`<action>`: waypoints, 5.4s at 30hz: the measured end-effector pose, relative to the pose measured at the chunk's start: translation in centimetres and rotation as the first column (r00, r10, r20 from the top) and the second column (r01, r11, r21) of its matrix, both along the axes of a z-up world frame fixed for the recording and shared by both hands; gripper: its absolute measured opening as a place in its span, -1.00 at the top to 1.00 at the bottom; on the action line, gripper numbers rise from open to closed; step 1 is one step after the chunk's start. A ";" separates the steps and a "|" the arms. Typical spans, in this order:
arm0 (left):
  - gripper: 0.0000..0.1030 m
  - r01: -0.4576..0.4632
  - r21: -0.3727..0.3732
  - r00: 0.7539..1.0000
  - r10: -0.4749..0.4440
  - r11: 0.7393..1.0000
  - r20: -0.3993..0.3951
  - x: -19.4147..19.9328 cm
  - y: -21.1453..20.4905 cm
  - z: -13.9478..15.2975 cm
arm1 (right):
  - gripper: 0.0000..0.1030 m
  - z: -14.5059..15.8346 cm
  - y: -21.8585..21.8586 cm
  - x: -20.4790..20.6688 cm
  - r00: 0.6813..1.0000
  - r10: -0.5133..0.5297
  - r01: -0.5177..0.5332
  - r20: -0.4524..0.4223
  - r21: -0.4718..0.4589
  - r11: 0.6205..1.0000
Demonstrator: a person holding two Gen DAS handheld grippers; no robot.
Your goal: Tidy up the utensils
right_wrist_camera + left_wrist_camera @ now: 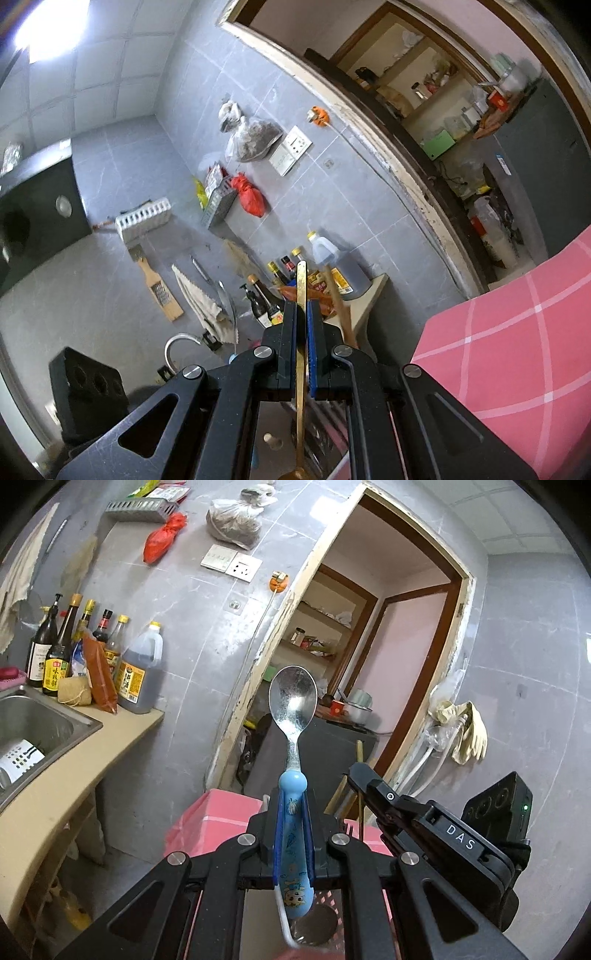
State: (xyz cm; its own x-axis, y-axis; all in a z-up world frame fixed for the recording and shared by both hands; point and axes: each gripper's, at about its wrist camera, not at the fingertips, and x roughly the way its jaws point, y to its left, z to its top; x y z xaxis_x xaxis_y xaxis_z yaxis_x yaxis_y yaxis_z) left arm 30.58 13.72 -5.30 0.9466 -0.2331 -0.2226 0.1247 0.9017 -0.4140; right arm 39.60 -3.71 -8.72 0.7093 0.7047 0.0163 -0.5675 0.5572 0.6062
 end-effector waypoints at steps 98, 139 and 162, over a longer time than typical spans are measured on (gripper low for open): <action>-0.99 -0.034 0.242 0.997 0.050 0.970 -0.060 -23.2 -10.6 8.5 | -0.97 14.4 -17.6 -32.5 0.867 -0.485 0.463 0.113 -0.542 0.701; -0.99 -0.034 0.285 0.994 0.061 0.958 -0.086 -30.2 -11.7 6.6 | -0.98 11.7 -18.8 -40.1 0.854 -0.515 0.454 0.073 -0.587 0.670; -0.99 -0.038 0.290 0.994 0.067 0.956 -0.090 -30.3 -11.3 6.3 | -0.97 11.4 -18.4 -40.2 0.855 -0.513 0.451 0.071 -0.590 0.670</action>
State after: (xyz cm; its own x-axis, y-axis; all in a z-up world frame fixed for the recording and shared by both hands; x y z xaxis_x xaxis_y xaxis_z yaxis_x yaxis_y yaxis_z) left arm 0.23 2.45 1.00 0.9261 -0.0963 -0.3648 0.0459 0.9884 -0.1446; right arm -0.57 -22.06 2.71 0.9285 0.1169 -0.3525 -0.0795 0.9897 0.1190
